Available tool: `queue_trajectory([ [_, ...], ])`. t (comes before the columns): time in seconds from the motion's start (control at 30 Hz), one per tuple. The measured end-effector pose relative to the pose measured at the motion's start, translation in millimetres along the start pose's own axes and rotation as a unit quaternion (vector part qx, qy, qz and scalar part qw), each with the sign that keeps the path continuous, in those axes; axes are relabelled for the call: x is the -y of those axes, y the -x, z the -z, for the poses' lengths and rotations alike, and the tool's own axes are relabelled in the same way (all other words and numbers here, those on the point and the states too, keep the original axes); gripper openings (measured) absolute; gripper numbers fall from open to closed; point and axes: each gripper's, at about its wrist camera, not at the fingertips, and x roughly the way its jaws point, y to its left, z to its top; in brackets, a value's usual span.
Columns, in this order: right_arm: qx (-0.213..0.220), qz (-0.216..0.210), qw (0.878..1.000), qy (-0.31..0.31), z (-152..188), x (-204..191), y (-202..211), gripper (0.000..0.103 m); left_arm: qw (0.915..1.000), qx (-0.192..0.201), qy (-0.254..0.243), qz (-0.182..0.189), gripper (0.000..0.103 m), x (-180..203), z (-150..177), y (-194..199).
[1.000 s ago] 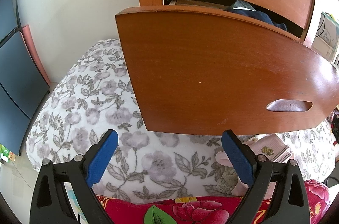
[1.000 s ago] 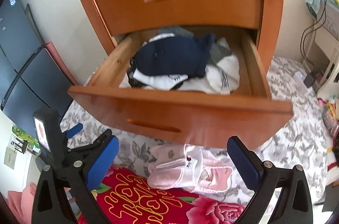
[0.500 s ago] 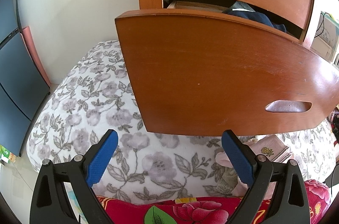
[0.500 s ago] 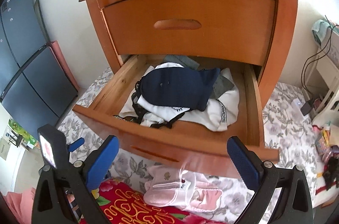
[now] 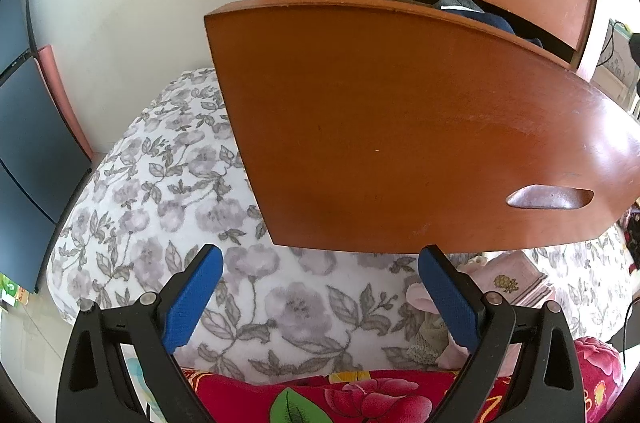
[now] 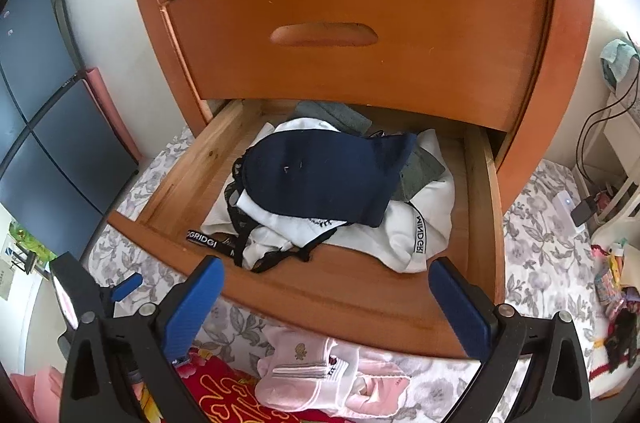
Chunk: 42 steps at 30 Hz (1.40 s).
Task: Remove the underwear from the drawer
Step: 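Reach the right gripper into the drawer toward the navy sock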
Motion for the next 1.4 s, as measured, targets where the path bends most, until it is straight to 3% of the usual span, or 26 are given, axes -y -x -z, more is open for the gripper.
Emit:
queue_trajectory([
  [0.8, -0.085, 0.005, 0.996, -0.025, -39, 19, -76, 0.103, 0.9997, -0.016, 0.01, 0.015, 0.098, -5, -1, -8],
  [1.4, -0.147, 0.012, 0.989, 0.016, -67, -15, -131, 0.103, 0.9994, -0.023, 0.016, 0.021, 0.098, -7, -2, -10],
])
